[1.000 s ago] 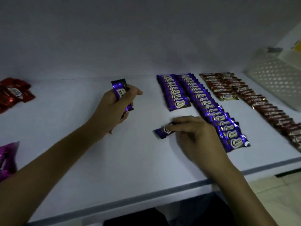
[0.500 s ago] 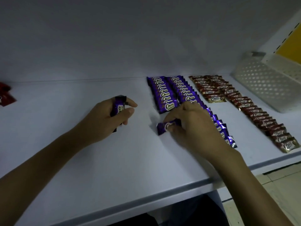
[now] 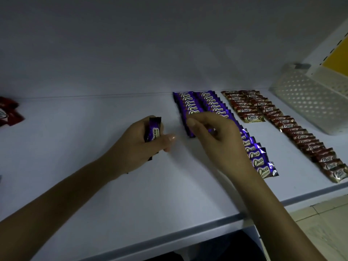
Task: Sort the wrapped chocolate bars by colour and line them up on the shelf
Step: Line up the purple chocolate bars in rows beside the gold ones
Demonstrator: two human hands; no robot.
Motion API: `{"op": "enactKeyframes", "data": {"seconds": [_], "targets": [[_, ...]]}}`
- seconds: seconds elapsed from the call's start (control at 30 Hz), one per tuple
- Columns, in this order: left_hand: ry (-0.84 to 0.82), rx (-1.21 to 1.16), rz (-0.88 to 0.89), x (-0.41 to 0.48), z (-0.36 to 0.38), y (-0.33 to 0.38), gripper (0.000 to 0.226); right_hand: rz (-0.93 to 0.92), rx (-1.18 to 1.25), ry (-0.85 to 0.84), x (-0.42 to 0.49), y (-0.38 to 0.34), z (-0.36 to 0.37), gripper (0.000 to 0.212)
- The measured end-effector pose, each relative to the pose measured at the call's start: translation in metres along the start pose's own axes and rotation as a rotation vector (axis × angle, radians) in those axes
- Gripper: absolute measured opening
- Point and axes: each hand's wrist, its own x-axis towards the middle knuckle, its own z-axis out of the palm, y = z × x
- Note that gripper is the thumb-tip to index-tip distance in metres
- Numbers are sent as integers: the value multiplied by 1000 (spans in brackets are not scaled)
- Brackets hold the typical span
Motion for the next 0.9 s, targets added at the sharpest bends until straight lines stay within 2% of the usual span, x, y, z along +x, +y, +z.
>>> {"op": "enactKeyframes", "data": {"seconds": [0.03,0.07,0.17,0.23,0.27,0.33,0.43,0.5,0.53,0.63,0.67,0.8,0.9], "targets": [[-4,-2,-1,0,2,0,37,51,202,-60,-4,-10,3,18],[-17,28,11,0,3,-1,38,66,297,-109,-7,-16,6,20],[-108,151,35,-5,3,-3,36,59,303,-191,-11,-17,19,25],[-116,183,8,-7,4,-3,44,145,427,-195,-11,-17,24,14],[-103,185,-5,-7,4,-2,50,201,517,-181,-12,-16,24,8],[-78,138,-14,-6,5,0,55,308,660,-86,-13,-15,22,12],[-4,20,-43,-5,5,5,37,404,720,69,-14,-9,10,11],[57,13,-35,-4,3,7,35,411,581,89,-16,-3,3,6],[83,35,-22,-3,2,7,35,386,408,70,-18,1,0,8],[149,85,27,-3,-1,7,37,197,-331,-45,-24,13,-7,18],[179,84,37,-2,-2,7,40,157,-464,-61,-25,13,-9,21],[355,24,-51,5,-12,3,46,45,-452,-156,-22,13,-13,28],[424,-125,-76,8,-20,3,42,-34,-522,-232,-19,15,-12,25]]}}
